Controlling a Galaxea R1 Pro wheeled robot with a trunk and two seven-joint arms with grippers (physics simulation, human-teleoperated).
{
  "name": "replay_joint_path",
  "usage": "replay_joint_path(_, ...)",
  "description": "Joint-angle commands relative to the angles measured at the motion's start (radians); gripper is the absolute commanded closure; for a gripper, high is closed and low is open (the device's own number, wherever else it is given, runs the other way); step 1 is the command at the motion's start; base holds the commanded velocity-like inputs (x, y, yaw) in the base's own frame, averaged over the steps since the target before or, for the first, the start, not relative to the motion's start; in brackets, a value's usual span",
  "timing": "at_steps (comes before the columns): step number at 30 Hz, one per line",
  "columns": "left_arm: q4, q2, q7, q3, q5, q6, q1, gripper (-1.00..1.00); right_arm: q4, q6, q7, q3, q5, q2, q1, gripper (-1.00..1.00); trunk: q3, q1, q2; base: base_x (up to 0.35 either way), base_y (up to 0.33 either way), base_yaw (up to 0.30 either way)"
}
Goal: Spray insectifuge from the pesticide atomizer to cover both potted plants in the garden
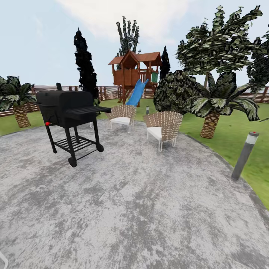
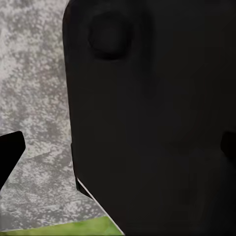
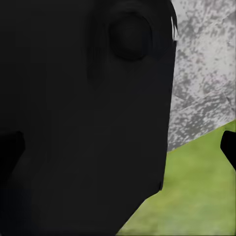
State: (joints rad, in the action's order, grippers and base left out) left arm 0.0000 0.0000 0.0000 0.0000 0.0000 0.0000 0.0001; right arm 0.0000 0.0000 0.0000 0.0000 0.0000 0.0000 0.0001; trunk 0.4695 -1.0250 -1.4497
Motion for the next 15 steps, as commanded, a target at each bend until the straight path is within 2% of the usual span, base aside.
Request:
replay_joint_path(1, 0.001, -0.001, 0.003, 0.001, -0.002, 0.001, 0.001, -1.0, -0.006, 0.0, -0.003, 0.001, 0.0, 0.002, 0.0, -1.0, 0.0, 0.0, 0.0, 0.0, 0.0, 0.0)
replay_joint_path(5, 0.0, -0.002, 0.003, 0.001, -0.002, 0.0, 0.001, -1.0, -0.009, 0.0, -0.003, 0.002, 0.0, 0.002, 0.0, -1.0, 0.0, 0.0, 0.0, 0.0, 0.0, 0.0)
replay_joint_path(12, -0.014, -0.002, 0.003, -0.003, -0.003, -0.001, 0.001, -1.0, -0.049, -0.039, -0.004, -0.003, 0.004, 0.039, -0.021, -1.0, 0.0, 0.0, 0.0, 0.0, 0.0, 0.0)
replay_joint_path(15, -0.03, -0.002, 0.003, -0.004, -0.003, -0.015, -0.001, -1.0, -0.066, -0.056, -0.006, -0.004, 0.004, 0.03, -0.021, -1.0, 0.0, 0.0, 0.0, 0.0, 0.0, 0.0)
